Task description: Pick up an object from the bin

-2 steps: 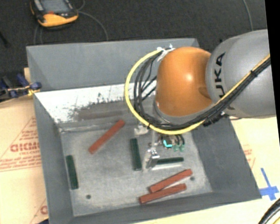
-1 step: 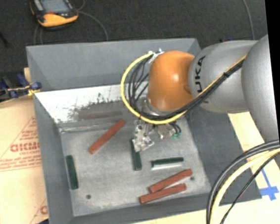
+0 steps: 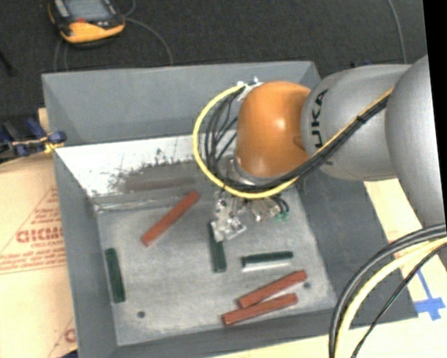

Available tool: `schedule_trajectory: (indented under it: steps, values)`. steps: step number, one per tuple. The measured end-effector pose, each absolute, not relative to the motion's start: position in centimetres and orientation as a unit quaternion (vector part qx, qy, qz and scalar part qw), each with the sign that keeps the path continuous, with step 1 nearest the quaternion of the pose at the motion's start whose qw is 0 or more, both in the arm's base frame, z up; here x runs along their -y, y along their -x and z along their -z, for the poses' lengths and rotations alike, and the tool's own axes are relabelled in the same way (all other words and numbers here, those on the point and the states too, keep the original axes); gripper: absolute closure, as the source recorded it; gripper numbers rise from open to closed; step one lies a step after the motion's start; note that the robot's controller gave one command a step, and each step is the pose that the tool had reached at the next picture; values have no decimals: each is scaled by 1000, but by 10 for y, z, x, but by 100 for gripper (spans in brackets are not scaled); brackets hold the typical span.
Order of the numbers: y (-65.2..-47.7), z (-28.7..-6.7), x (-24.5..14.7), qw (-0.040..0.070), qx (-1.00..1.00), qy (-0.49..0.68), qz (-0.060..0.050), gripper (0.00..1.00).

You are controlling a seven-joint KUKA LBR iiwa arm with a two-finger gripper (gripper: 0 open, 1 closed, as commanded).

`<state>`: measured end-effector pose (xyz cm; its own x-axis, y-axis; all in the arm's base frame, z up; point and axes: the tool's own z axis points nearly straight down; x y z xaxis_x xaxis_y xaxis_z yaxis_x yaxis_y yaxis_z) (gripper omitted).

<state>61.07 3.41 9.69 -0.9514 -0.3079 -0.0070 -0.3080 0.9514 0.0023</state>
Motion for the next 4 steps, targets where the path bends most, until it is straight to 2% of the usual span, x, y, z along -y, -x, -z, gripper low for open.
schedule_trajectory:
  steps: [1,2,3,4]
  values:
    - [-611,-98,-34,3,-988,155,-2,100]
    - [-615,-132,-16,3,-989,145,0,100]
    - [-623,-126,59,3,-993,119,1,0]
    - [-623,-126,59,3,-993,119,1,0]
